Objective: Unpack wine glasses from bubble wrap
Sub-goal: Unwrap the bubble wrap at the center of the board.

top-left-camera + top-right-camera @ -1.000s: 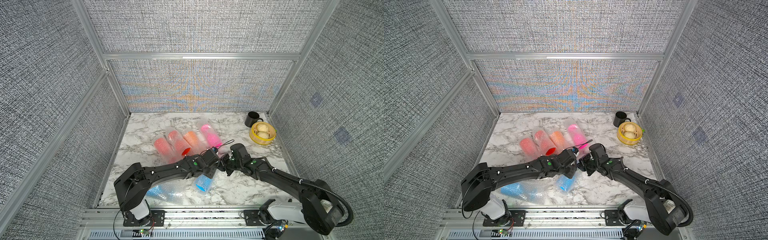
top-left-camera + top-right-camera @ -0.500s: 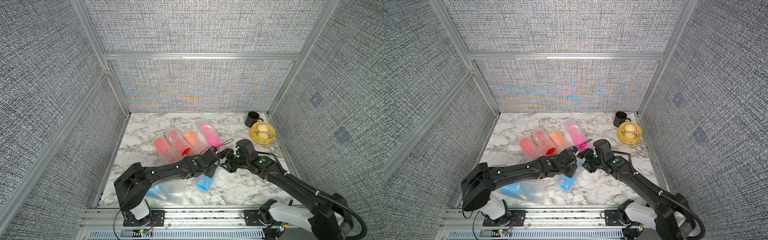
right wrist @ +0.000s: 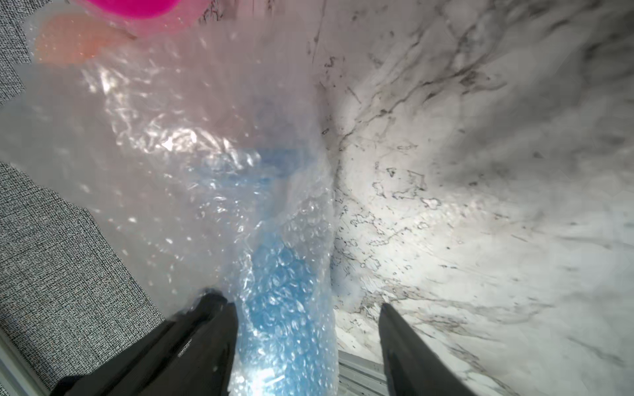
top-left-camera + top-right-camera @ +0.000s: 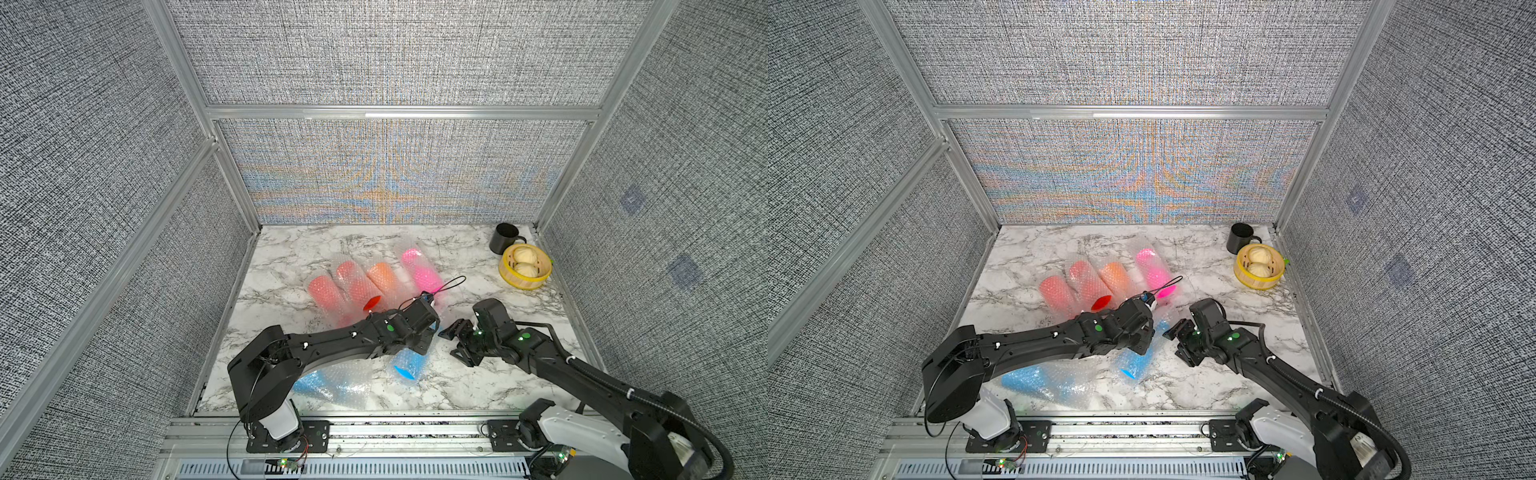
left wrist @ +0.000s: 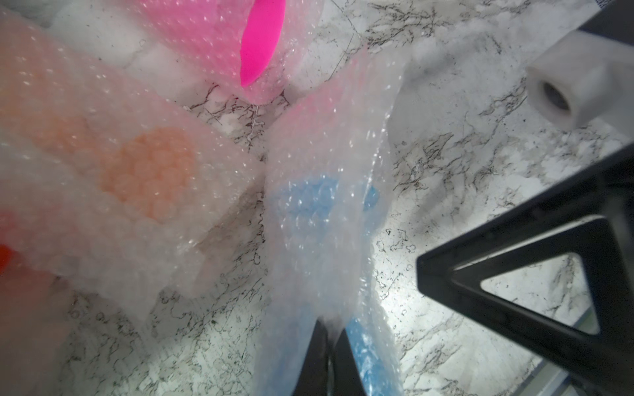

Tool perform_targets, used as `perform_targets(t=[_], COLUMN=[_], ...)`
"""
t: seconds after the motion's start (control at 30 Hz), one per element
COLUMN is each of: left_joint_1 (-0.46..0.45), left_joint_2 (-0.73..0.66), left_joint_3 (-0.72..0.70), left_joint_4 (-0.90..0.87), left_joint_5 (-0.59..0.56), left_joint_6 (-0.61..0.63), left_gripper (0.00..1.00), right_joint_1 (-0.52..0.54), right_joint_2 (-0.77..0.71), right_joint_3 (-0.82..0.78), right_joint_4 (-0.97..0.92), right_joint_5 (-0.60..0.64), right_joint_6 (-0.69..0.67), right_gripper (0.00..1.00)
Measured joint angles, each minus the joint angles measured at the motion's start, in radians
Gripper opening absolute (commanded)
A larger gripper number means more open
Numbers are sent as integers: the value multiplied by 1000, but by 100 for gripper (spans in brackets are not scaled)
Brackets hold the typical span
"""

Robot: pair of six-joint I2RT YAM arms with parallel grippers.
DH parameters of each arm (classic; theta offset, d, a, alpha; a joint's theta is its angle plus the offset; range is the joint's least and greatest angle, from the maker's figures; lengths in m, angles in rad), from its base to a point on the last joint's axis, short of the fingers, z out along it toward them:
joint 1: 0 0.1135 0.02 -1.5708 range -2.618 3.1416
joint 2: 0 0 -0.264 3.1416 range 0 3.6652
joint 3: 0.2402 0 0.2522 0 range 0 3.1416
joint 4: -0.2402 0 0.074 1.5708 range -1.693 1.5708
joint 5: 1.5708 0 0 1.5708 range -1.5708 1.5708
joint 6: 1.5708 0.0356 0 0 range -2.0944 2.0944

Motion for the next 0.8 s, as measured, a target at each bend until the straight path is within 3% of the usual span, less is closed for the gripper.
perform_targets(t=[0.13,0.27,0.33,0.43,0.47,0.6,0.8], left_joint_1=[0,0,0,0,0,2,35], left_joint_2=[-3,-8,-8,-9,-13,-60,-127], left_joint_3=[-11,-22,-23,-24,-27,-55,-109], left_joint_4=[5,10,10,21,24,26,51], left_joint_5=[1,1,0,0,0,-20,-30], left_joint_6=[0,-3,-3,-3,-4,-19,-65], left_gripper=[0,0,0,0,0,0,0], right_joint_1=[6,31,48,64,63,45,-5], right_joint_2=[89,169,191,203,200,171,164], right_joint_3=[27,31,31,31,31,37,80], right_joint_4=[84,148,172,194,193,168,89], right_joint_5=[-16,-29,-32,-28,-28,-21,-28], right_joint_6=[-4,11,16,21,21,-28,-228], right_gripper=[61,48,35,3,0,0,0])
